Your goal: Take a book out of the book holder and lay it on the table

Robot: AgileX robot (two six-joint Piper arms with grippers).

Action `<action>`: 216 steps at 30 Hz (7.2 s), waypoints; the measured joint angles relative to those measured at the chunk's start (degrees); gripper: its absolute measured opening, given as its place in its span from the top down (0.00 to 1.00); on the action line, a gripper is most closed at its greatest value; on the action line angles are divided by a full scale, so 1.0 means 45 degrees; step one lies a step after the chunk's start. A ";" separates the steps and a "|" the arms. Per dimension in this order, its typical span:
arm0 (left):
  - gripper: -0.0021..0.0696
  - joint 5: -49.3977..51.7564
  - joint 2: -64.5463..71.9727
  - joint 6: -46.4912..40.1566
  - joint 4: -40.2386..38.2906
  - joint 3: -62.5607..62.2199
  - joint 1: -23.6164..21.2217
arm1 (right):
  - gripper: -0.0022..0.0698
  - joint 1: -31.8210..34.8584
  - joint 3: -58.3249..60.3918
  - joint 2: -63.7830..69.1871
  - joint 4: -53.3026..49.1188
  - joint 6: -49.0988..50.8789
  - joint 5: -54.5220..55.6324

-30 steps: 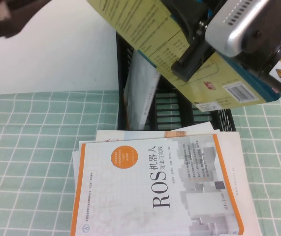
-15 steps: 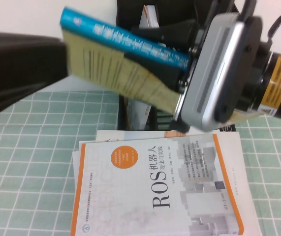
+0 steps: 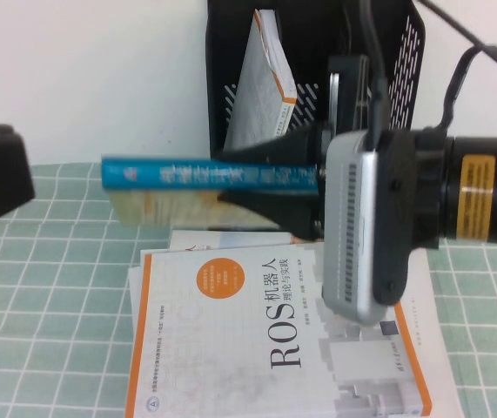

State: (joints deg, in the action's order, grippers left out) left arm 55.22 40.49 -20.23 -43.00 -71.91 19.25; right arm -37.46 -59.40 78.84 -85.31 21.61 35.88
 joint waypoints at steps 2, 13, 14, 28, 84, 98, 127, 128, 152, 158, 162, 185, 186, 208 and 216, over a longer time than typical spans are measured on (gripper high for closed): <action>0.97 -0.0004 0.0000 0.0362 0.0097 0.0000 0.0000 | 0.69 0.0000 0.0150 0.0000 -0.0610 0.0509 0.0048; 0.97 -0.0001 0.0023 0.0876 0.0233 0.0000 0.0000 | 0.70 -0.0588 0.2450 -0.0031 -0.1423 0.1508 0.0135; 0.97 0.0019 0.0023 0.0908 0.0233 0.0000 0.0000 | 0.70 -0.0829 0.2596 -0.0040 -0.1423 0.1664 -0.0085; 0.97 0.0255 0.0023 0.0949 0.0311 0.0000 0.0000 | 0.65 -0.1756 0.3451 -0.0134 -0.1423 0.4485 -0.1162; 0.97 -1.0177 -0.5775 -0.0929 0.3878 1.1116 0.0000 | 0.97 -0.1427 0.2334 -0.5530 0.7305 -0.4803 -2.1713; 0.97 -1.0886 -0.5775 -0.1457 0.4252 1.3280 0.0000 | 0.97 -0.1427 0.2456 -0.9657 1.9744 -0.9701 -2.0196; 0.97 -1.0146 -0.5775 -0.1410 0.3949 1.3306 0.0000 | 0.97 -0.1427 0.8123 -1.0952 2.2699 -1.1386 -1.7210; 0.97 -1.0159 -0.5775 -0.1410 0.3949 1.3306 0.0000 | 0.97 -0.1427 0.8123 -1.0952 2.2720 -1.1386 -1.7210; 0.97 -0.9023 -0.7468 -0.1359 0.4719 1.3327 -0.4323 | 0.97 -0.1427 0.8123 -1.0952 2.2829 -1.1386 -1.7210; 0.97 -0.8419 -0.8982 -0.1302 0.5523 1.4420 -0.4673 | 0.97 -0.1427 0.8123 -1.0952 2.2852 -1.1386 -1.7210; 0.97 -0.8713 -0.9142 -0.1079 0.5574 1.5955 -0.4673 | 0.97 -0.1427 0.8123 -1.0952 2.2857 -1.1386 -1.7210; 0.97 -0.7795 -0.9162 0.3017 0.7738 1.6263 -0.4250 | 0.97 -0.1427 0.8123 -1.0952 2.2942 -1.1386 -1.7230; 0.97 -0.7795 -0.9162 0.3096 0.7830 1.6263 -0.4105 | 0.97 -0.1427 0.8123 -1.0952 2.2942 -1.1386 -1.7230; 0.97 -0.7824 -0.9162 0.4367 0.8063 1.6263 -0.3146 | 0.97 -0.1427 0.8123 -1.0952 2.2942 -1.1386 -1.7230; 0.97 -0.7824 -0.9162 0.4614 0.7991 1.6263 -0.3146 | 0.97 -0.1427 0.8123 -1.0952 2.2942 -1.1386 -1.7230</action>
State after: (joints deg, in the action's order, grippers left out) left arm 20.01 -0.74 0.54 -7.04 1.27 5.09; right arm -43.88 -22.85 29.55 17.93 -29.63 -41.66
